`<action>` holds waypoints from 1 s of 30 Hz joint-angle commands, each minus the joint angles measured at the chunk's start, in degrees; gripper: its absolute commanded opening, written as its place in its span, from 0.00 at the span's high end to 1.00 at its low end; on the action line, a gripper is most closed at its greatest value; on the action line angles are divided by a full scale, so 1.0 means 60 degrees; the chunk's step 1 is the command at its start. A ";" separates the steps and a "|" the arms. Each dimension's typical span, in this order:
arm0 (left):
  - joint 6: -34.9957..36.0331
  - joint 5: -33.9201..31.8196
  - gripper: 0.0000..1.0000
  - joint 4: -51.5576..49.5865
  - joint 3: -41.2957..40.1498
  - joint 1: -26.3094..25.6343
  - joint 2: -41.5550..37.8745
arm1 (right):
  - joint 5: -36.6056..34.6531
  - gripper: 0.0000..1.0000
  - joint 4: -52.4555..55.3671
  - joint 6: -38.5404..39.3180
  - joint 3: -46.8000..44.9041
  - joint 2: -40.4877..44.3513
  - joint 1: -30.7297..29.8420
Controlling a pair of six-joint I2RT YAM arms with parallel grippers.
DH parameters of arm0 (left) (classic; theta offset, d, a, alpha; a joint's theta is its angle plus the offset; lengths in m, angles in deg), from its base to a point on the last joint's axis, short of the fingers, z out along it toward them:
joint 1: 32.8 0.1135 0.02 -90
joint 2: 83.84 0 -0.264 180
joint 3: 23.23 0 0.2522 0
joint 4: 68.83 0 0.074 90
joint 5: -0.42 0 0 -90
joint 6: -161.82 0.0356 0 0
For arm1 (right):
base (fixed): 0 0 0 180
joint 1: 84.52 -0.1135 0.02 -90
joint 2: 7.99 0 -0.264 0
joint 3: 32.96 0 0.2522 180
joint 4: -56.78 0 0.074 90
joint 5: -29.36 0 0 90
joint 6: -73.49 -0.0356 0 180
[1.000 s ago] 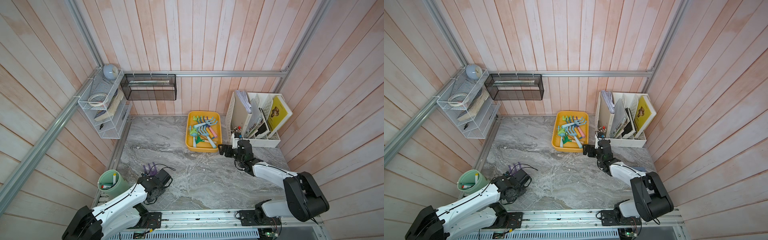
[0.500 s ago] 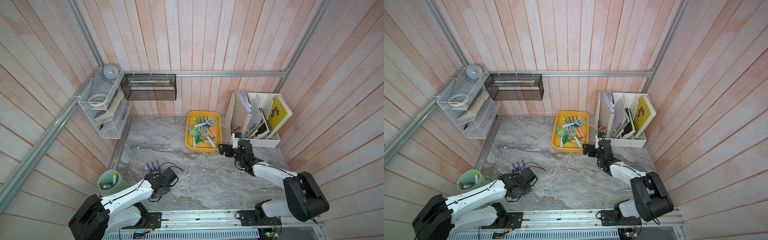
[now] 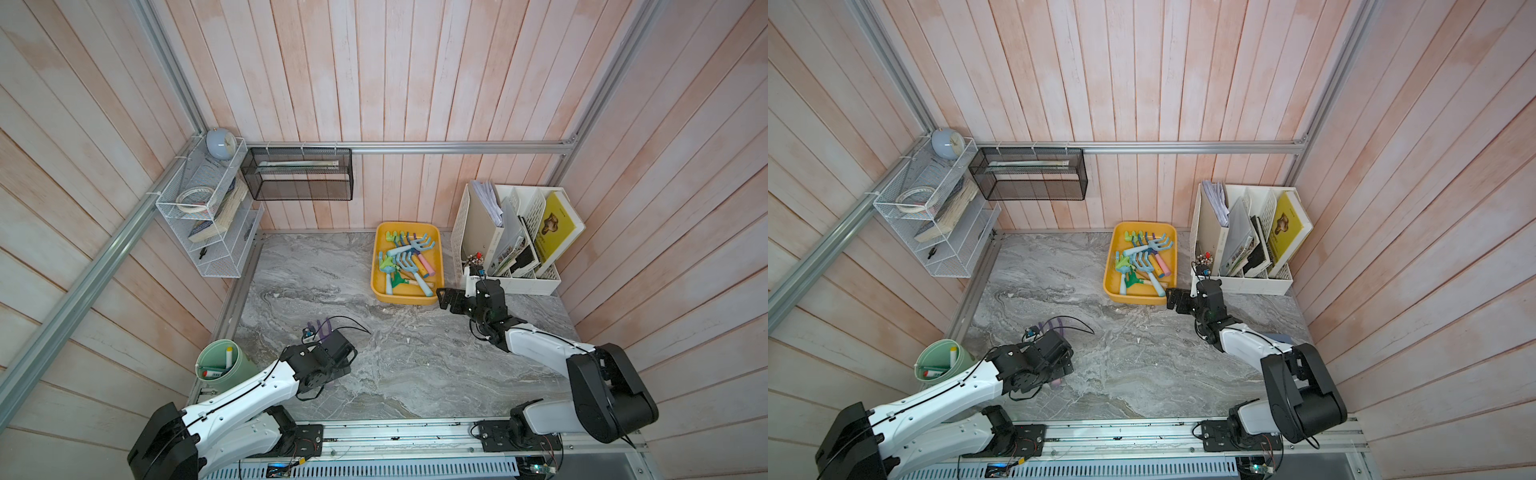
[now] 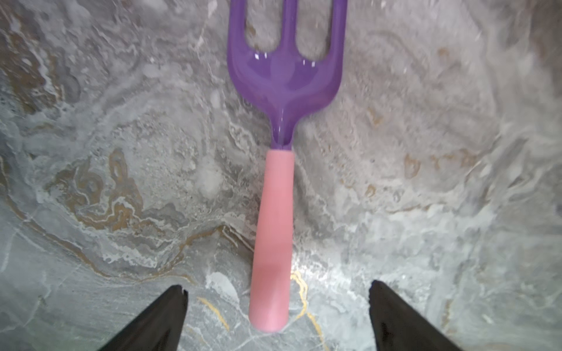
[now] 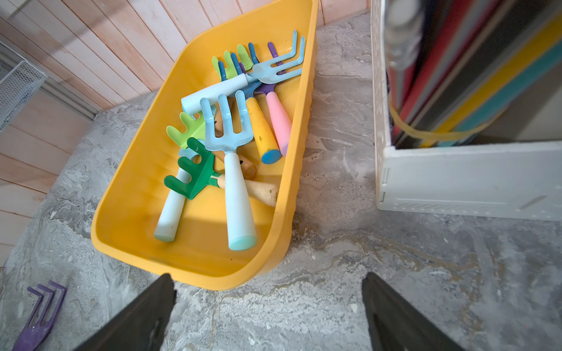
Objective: Take the hand rake out of the storage box
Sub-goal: Place the rake at the center of the board.
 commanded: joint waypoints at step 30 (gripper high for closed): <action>0.0504 -0.0364 0.00 -0.2791 0.2140 -0.0377 0.3093 | 0.0201 0.02 -0.0376 -0.0113 -0.0207 -0.0018 0.0069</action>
